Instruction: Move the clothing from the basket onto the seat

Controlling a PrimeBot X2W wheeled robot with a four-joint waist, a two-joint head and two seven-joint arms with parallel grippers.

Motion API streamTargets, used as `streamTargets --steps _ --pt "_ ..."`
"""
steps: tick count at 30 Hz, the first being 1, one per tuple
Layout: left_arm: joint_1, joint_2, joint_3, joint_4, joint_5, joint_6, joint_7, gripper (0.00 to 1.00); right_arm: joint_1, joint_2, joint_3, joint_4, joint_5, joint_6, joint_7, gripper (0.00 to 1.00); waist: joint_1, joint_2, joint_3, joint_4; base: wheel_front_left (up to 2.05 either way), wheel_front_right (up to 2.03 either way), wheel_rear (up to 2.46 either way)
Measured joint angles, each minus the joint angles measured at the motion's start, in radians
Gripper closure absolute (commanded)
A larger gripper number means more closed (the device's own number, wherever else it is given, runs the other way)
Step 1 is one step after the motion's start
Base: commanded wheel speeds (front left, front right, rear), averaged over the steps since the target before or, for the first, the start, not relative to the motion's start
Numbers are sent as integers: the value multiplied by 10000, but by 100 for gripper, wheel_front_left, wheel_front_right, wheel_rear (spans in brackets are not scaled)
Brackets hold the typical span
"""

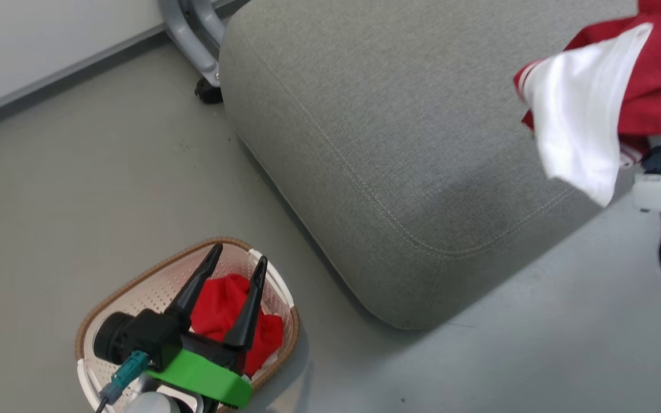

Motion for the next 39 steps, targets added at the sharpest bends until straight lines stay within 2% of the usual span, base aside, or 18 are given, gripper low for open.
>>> streamTargets --steps 6,9,15,18,27,33,38,39 --pt "-700 374 -234 -286 10 0 0 0 -1853 -431 -627 604 291 2 0 100 0 0 1047 531 0 0 0" --pt "-1040 554 -403 -374 38 0 0 0 -2646 -1062 -552 1011 -274 2 -2 100 0 0 1550 813 0 0 0" --pt "-1665 800 -585 -458 196 0 0 0 -4011 -1202 -725 2334 -591 6 0 100 1 0 2584 1374 0 0 0" --pt "-1862 834 -589 -514 211 0 0 0 -4421 -1486 -688 3244 -1212 8 0 100 1 0 3073 1656 0 0 0" --pt "-2118 871 -520 -650 261 0 0 0 -5334 -1290 -732 6276 -1570 8 -2 100 2 0 4271 2429 0 0 0" --pt "-2128 825 -525 -573 249 0 -2 0 -5496 -1151 81 8778 -1323 8 -2 100 2 0 4645 2886 0 0 0" --pt "-2075 773 -522 -441 245 0 0 0 -5677 -1160 481 9812 -982 8 -6 100 1 0 4597 3032 0 0 0" --pt "-2043 759 -527 -401 245 0 0 0 -5672 -1166 585 9940 -903 8 -17 78 1 0 4539 3037 0 0 0"
